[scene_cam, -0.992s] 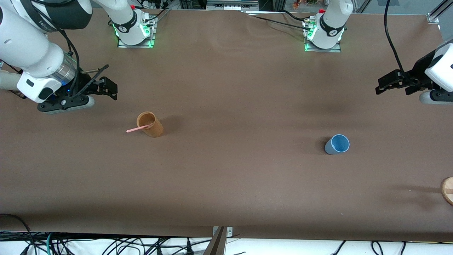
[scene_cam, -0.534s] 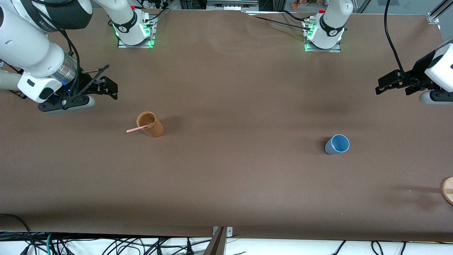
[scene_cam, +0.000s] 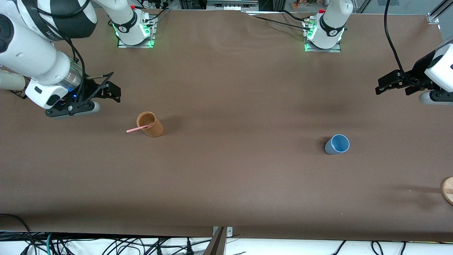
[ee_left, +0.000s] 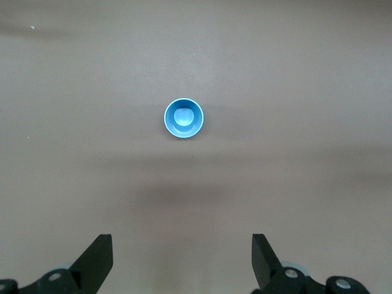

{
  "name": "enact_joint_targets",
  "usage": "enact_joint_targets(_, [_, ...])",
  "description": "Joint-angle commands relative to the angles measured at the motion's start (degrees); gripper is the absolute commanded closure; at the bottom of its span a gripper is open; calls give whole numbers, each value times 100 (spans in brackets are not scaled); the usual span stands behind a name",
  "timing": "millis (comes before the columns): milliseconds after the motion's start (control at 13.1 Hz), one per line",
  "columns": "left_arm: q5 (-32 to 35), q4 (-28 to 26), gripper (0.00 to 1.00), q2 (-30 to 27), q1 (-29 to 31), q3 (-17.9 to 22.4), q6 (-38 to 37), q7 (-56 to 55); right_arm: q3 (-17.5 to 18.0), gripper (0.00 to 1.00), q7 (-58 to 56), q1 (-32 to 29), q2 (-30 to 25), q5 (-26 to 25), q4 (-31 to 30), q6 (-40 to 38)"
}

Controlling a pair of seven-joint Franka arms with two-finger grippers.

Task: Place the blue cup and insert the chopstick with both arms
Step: 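Grasp the pink chopstick with the right gripper while the left gripper grasps the blue cup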

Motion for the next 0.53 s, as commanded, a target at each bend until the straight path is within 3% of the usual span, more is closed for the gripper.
enact_joint_targets(0, [-1,169,0,83,-5,-6,-45,7,85,0,343,-77,383,15,107,260])
enact_joint_targets(458, [-1,160,0,83,-14,-6,-45,7,112,0,1558,99,1385,23,63,1253])
